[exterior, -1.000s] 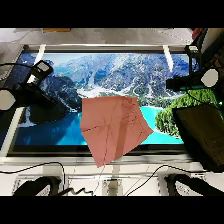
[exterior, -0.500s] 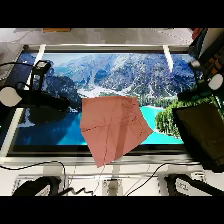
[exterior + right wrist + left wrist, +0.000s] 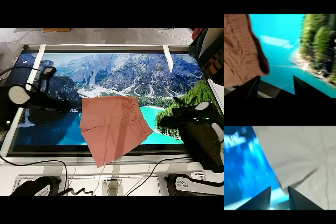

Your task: Fold the clothes and pants, and hang the long-sleeved shirts on hangers.

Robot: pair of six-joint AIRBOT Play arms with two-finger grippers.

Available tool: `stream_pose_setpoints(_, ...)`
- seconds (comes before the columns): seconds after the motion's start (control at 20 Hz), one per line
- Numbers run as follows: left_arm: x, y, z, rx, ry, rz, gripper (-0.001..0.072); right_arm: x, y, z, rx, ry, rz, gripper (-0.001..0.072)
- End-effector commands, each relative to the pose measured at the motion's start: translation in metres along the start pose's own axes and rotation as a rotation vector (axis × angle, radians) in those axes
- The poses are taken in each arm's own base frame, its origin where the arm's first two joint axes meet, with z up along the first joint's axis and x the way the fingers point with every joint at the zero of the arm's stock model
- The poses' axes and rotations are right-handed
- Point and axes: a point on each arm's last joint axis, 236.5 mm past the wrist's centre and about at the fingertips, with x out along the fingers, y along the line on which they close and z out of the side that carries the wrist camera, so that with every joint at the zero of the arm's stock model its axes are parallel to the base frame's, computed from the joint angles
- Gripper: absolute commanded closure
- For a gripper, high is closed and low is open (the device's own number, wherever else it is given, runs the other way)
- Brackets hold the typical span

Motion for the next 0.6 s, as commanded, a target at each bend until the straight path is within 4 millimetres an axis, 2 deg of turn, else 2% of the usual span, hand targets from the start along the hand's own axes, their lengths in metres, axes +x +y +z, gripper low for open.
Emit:
stream_pose_setpoints(0.0, 0.033, 0.000, -0.048, -0.043, 0.157, -0.037, 0.0473, 0.041, 0.019, -0.011, 0.053, 0.094, 0.107, 0.0249)
stream_pose_setpoints(0.05, 0.041, 0.000, -0.065, -0.054, 0.196, -0.042, 0.0422, 0.047, 0.021, -0.011, 0.052, 0.113, 0.115, 0.0249)
stream_pose_setpoints(0.1, 0.047, -0.001, -0.079, -0.066, 0.225, -0.049, 0.0321, 0.052, 0.022, -0.010, 0.043, 0.127, 0.118, 0.0249)
stream_pose_setpoints(0.15, 0.052, -0.004, -0.093, -0.079, 0.254, -0.064, 0.0253, 0.056, 0.024, -0.008, 0.028, 0.135, 0.121, 0.0249)
stream_pose_setpoints(0.35, 0.069, -0.036, -0.143, -0.144, 0.356, -0.215, 0.0238, 0.062, 0.036, -0.004, -0.052, 0.174, 0.136, 0.0262)
stream_pose_setpoints(0.5, 0.080, -0.055, -0.173, -0.168, 0.407, -0.309, 0.0237, 0.061, 0.045, -0.019, -0.093, 0.244, 0.177, 0.0360)
stream_pose_setpoints(0.55, 0.085, -0.055, -0.178, -0.189, 0.406, -0.313, 0.0237, 0.061, 0.046, -0.018, -0.092, 0.241, 0.180, 0.0460)
